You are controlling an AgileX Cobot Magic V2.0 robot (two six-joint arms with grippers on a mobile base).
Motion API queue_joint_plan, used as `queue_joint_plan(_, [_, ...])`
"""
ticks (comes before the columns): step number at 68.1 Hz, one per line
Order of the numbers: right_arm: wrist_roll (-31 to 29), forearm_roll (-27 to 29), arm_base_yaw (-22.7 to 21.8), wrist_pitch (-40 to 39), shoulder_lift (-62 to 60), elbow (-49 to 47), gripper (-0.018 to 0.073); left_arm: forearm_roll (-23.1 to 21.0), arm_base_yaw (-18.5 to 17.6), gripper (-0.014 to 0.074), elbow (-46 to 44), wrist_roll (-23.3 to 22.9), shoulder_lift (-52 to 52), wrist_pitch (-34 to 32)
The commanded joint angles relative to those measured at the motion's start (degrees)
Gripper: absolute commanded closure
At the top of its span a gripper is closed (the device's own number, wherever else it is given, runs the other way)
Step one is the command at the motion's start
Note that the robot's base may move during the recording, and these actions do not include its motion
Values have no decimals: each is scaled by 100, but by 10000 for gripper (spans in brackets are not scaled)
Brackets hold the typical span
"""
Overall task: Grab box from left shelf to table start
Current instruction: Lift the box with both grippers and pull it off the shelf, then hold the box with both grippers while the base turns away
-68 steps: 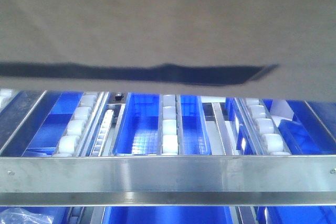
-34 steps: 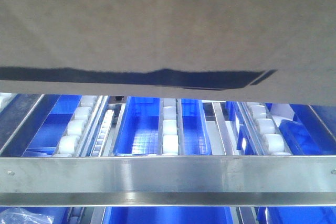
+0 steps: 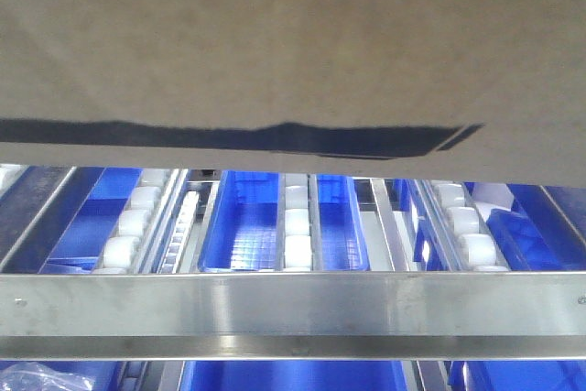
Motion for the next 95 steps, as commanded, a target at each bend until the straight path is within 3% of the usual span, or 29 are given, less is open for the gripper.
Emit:
queue_joint_plan(1, [-109,229,-7,-1011,114,-191,499,-849,-106,695,-204,539,63,-655])
queue_joint_plan(95, [-109,229,-7,-1011,114,-191,500,-849,-106,695,-204,539,63,-655])
